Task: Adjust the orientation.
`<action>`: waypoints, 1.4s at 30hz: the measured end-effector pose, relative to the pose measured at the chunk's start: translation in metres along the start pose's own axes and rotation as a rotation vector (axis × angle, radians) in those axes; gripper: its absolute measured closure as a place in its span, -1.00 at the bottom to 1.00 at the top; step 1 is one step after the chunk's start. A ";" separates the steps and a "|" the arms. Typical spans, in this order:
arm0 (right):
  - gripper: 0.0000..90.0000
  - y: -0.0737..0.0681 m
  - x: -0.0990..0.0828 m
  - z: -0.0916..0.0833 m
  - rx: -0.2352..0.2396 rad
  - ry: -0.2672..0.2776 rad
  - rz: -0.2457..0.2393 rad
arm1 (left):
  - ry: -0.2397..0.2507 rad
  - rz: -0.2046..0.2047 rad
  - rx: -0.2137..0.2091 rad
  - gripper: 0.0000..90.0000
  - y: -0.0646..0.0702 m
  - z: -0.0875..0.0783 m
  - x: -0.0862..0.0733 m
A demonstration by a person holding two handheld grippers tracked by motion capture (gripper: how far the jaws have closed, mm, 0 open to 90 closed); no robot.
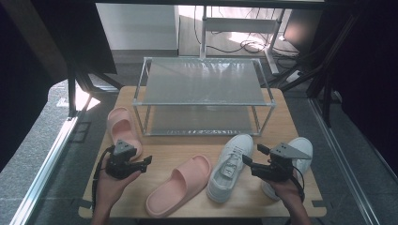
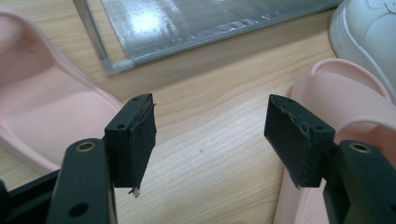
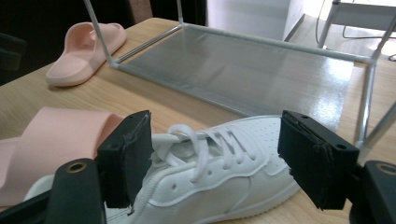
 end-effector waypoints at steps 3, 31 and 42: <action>-0.39 0.002 -0.001 -0.002 -0.011 0.007 0.008 | -0.002 0.014 -0.013 -0.19 0.005 0.002 0.002; -0.36 -0.020 0.000 0.017 0.009 -0.018 -0.045 | -0.008 -0.055 -0.030 1.00 -0.015 0.008 -0.006; -0.35 -0.032 0.004 0.019 0.023 -0.024 -0.083 | -0.081 -0.048 0.005 1.00 -0.021 0.048 0.010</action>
Point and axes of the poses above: each handheld gripper's, and its own axes: z roughly forward along the jaws, x roughly out of its top, y roughly to its right, the point moved 7 cm from there along z, roughly forward along the jaws, and after that the axes turned 12 degrees about -y, right-handed, at the moved point
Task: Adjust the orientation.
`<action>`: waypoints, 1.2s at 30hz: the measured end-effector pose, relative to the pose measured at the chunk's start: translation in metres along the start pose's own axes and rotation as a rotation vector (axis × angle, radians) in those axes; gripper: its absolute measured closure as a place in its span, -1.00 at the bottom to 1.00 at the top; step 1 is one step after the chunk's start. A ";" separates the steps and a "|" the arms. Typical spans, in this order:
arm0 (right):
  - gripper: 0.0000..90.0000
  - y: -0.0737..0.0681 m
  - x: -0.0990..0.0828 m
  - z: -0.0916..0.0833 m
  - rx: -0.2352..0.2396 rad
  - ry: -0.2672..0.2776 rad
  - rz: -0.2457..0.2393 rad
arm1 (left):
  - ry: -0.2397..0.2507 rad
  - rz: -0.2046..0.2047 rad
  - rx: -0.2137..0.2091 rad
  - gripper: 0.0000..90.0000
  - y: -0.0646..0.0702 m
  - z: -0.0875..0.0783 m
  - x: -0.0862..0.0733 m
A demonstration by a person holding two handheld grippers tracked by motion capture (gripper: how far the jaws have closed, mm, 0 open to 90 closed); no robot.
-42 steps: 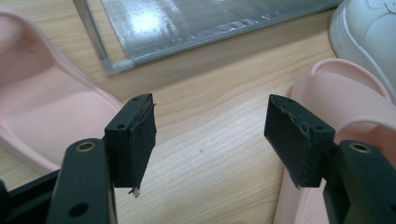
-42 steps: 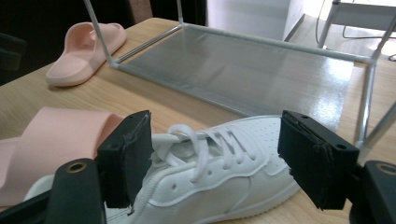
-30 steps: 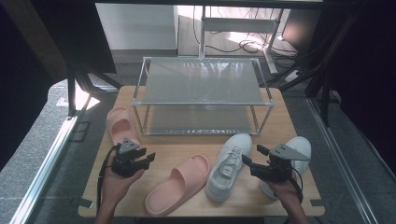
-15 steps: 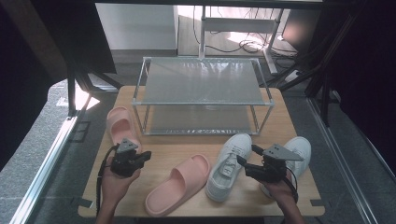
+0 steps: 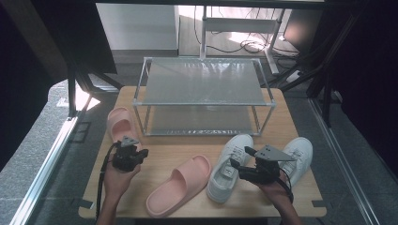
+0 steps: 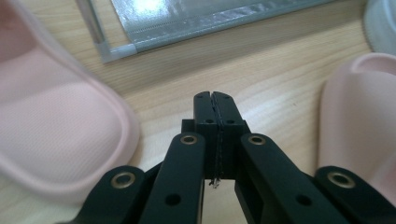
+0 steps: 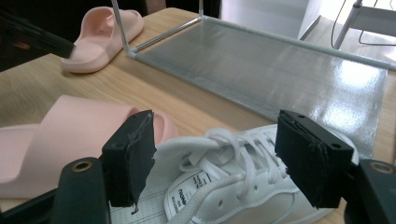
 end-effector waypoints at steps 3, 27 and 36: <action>-0.35 0.001 0.002 -0.001 -0.006 0.007 0.002 | -0.019 -0.018 0.002 1.00 -0.007 0.014 0.009; -0.35 0.004 -0.006 0.002 -0.033 -0.017 0.009 | -0.070 -0.118 0.016 1.00 -0.047 0.044 0.006; -0.35 0.006 -0.008 0.001 -0.037 -0.020 0.014 | -0.060 -0.134 0.007 1.00 -0.050 0.042 0.000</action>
Point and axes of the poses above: each handheld gripper's, and its own axes: z roughly forward along the jaws, x roughly out of its top, y roughly to its right, the point moved 7 cm from there along z, roughly forward along the jaws, and after that the axes turned 12 degrees about -y, right-handed, at the moved point
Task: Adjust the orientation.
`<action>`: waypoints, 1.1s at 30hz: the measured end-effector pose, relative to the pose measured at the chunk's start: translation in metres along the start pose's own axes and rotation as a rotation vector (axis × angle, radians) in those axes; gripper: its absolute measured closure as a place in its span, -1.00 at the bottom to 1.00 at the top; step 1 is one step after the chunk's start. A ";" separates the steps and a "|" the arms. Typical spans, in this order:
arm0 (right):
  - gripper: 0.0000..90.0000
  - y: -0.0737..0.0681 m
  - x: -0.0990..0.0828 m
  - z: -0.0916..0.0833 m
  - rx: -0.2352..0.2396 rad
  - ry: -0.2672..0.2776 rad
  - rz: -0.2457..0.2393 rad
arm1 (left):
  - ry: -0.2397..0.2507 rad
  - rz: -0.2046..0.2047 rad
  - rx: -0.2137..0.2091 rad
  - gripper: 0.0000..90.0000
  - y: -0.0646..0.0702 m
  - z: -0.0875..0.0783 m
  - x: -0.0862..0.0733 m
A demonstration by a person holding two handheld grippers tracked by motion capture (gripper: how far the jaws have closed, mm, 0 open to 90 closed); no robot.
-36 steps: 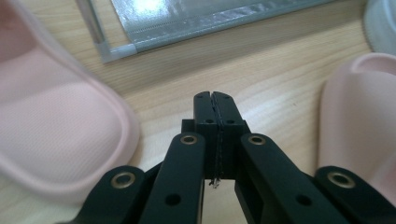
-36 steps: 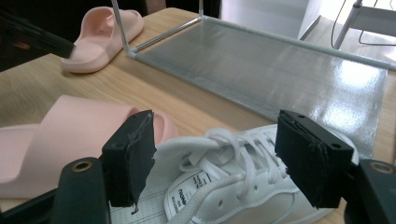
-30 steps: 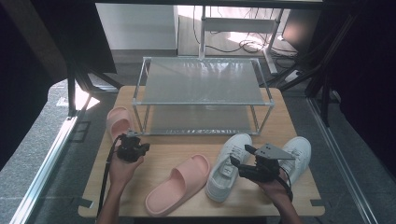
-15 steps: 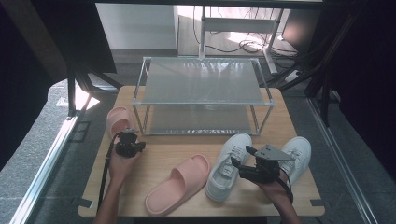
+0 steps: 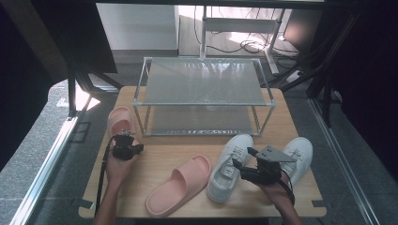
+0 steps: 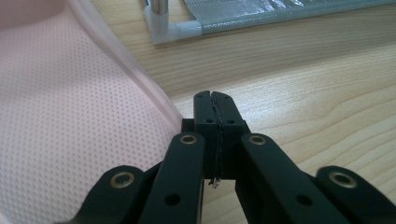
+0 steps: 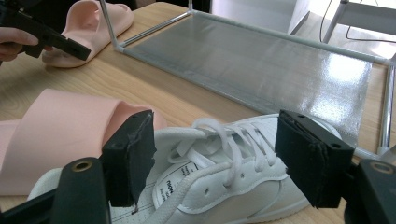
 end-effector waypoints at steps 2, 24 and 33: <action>-0.35 0.000 0.000 0.000 0.000 -0.002 -0.001 | 0.000 -0.001 0.002 1.00 -0.002 -0.001 -0.002; -0.35 0.003 -0.003 -0.001 -0.013 -0.004 0.006 | 0.019 -0.055 -0.011 0.99 -0.020 -0.011 -0.023; -0.35 0.005 -0.004 -0.001 -0.018 -0.004 0.012 | 0.025 -0.073 -0.002 0.99 -0.030 -0.017 -0.030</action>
Point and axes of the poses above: each handheld gripper's, and its own axes: z roughly forward along the jaws, x roughly out of its top, y roughly to its right, the point moved 7 cm from there along z, roughly forward along the jaws, and after that the axes turned 12 degrees about -y, right-handed, at the moved point
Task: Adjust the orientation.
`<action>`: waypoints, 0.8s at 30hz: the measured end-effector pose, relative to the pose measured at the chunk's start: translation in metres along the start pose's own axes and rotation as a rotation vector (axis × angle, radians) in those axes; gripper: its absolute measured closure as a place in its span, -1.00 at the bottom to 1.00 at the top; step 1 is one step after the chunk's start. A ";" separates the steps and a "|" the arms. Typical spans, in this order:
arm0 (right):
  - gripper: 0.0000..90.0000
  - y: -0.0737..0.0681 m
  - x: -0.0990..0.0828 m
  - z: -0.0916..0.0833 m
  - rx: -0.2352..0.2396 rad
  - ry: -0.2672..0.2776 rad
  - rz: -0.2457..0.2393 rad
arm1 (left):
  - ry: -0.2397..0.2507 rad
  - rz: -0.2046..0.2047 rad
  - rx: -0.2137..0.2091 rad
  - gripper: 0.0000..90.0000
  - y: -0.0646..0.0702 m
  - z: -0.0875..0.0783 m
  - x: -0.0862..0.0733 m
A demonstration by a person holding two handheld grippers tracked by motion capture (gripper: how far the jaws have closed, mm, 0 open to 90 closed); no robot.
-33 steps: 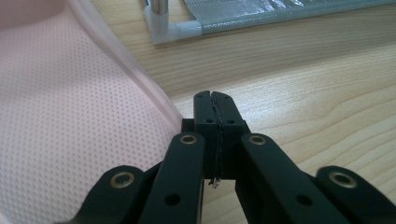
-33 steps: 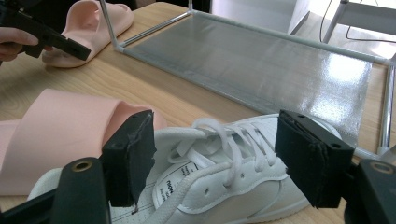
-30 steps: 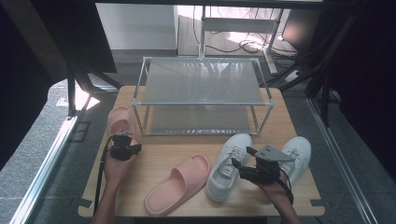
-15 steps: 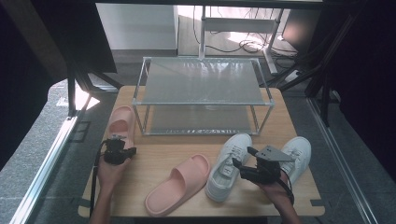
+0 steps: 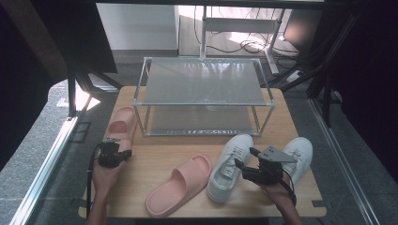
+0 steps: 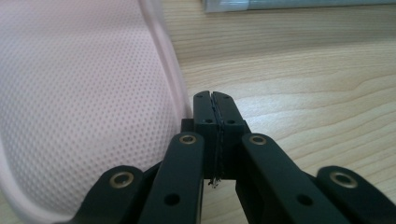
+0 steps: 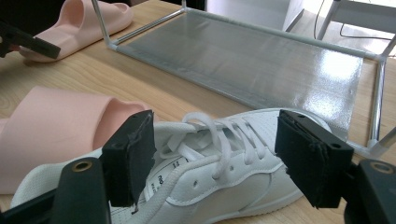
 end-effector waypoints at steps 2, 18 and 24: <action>-0.35 0.000 0.000 0.000 -0.001 -0.001 -0.001 | 0.002 -0.003 0.002 0.99 -0.003 -0.001 -0.001; -0.35 0.001 -0.001 0.000 -0.004 -0.001 0.001 | 0.014 -0.040 0.027 0.98 -0.021 -0.011 -0.005; -0.35 0.001 -0.001 0.000 -0.005 -0.005 -0.001 | 0.018 -0.052 0.040 0.98 -0.028 -0.014 -0.006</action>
Point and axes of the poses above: each handheld gripper's, and its own axes: z roughly forward along the jaws, x roughly out of its top, y roughly to its right, the point moved 7 cm from there along z, roughly forward along the jaws, and after that the axes turned 12 degrees about -y, right-handed, at the moved point
